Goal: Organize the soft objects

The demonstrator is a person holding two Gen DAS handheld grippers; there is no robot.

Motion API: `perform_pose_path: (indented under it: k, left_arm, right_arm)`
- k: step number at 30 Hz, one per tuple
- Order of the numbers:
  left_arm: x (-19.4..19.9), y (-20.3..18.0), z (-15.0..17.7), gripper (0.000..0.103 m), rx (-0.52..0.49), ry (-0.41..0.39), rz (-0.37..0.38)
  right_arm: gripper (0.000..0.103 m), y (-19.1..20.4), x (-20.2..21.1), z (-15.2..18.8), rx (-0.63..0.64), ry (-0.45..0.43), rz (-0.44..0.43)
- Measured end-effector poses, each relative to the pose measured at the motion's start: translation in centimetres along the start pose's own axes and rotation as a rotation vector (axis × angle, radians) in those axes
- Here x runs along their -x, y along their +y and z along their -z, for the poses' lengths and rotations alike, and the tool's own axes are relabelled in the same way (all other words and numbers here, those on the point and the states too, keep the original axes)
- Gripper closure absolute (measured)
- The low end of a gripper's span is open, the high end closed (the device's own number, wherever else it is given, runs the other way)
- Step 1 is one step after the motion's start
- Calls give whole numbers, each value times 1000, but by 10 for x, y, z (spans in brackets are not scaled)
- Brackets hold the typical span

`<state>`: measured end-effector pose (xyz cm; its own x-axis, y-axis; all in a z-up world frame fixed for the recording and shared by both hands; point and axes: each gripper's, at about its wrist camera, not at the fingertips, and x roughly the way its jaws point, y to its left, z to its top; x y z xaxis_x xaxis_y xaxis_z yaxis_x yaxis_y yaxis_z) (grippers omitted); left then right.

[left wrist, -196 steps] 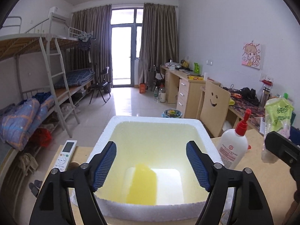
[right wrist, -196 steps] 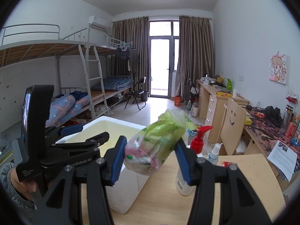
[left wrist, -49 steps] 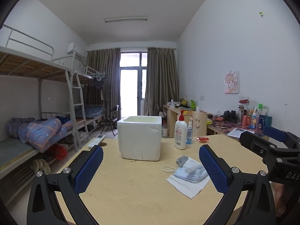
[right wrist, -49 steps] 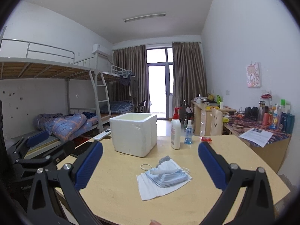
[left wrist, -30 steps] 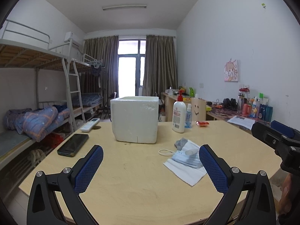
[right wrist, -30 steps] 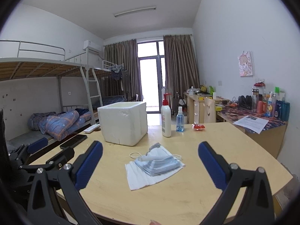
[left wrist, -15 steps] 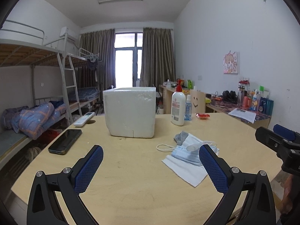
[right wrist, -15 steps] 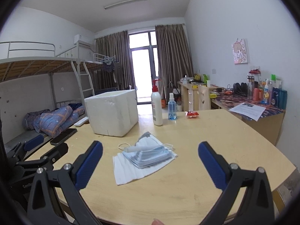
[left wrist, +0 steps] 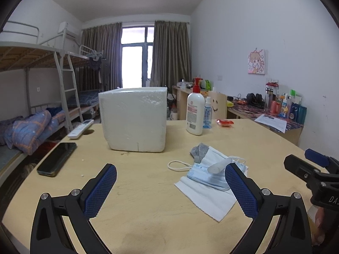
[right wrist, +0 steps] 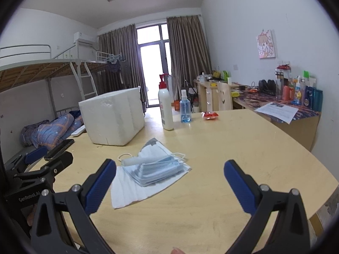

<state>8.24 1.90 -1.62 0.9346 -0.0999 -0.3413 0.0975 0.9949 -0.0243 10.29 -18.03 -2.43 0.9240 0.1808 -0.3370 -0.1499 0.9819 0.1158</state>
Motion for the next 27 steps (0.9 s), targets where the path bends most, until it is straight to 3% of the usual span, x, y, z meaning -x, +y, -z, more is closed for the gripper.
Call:
perform_pose_path:
  k: [12,27]
  left_arm:
    - [-24,5,-11,1,8,39,3]
    - [-61,-5,-23,1,-16,110,22]
  right_arm:
    - [0,-13,-29,-5,-50,54,-16]
    - [0,-11,-52,-13,-20,104,-28]
